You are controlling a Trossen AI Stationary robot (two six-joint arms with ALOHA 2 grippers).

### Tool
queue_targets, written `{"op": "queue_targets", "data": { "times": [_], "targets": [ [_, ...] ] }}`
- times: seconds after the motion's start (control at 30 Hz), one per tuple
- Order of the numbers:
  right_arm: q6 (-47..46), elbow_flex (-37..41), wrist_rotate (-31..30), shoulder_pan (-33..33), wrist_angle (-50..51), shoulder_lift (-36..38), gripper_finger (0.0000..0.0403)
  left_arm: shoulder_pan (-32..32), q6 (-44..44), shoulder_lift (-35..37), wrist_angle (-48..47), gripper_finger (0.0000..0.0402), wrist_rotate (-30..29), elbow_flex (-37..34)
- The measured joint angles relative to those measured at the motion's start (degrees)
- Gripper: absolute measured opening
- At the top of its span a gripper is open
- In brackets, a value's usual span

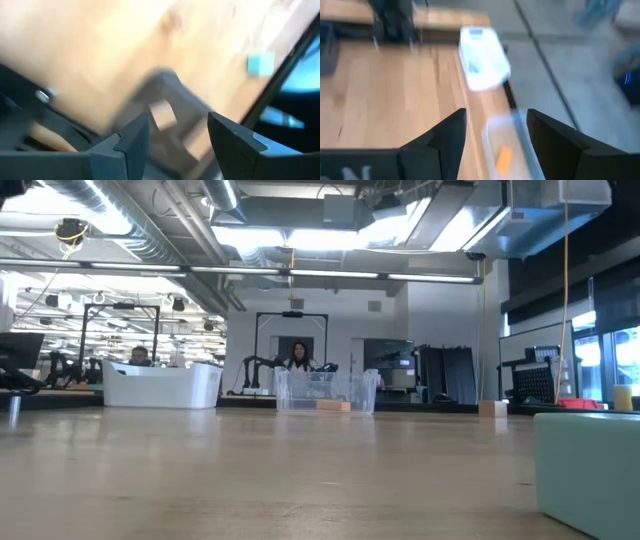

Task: Sort & place blocks by color
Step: Put the brown block into the black bin

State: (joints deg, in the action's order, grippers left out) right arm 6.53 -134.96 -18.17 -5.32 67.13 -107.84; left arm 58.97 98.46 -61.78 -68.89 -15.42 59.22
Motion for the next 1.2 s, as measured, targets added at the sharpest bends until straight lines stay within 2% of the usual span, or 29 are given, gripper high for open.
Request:
{"op": "queue_targets", "data": {
  "times": [0.13,0.3,0.4,0.53,0.73,0.9,1.03,1.2],
  "targets": [
    [-4.34,-0.02,0.74,-0.54,10.94,0.90,0.0210,-2.32,-4.17,6.35,-3.87,0.0190,-6.54,0.00],
    [-11.96,0.11,3.24,-0.80,23.53,0.76,0.0210,-7.21,-8.89,11.95,-7.03,0.0190,-8.05,0.00],
    [-18.32,1.30,3.42,-1.46,23.10,0.95,0.0210,-10.66,-9.06,14.54,-8.70,0.0190,-9.10,0.00],
    [-24.62,1.18,4.45,-2.61,22.85,1.80,0.0210,-13.80,-12.07,17.16,-8.71,0.0190,-13.81,0.00],
    [-29.03,1.20,2.39,-6.33,22.89,2.35,0.0210,-16.89,-20.05,19.23,-8.67,0.0190,-18.08,0.00],
    [-32.43,2.01,0.69,-10.61,22.85,2.80,0.0210,-19.05,-24.53,19.97,-8.69,0.0190,-18.10,0.00],
    [-35.73,8.06,0.11,-14.03,22.79,4.93,0.0210,-20.35,-26.63,20.00,-8.65,0.0190,-18.14,0.00],
    [-43.06,21.47,-0.18,-17.85,23.13,8.19,0.0210,-21.96,-28.70,20.00,-8.69,0.0190,-19.84,0.00]
  ]
}}
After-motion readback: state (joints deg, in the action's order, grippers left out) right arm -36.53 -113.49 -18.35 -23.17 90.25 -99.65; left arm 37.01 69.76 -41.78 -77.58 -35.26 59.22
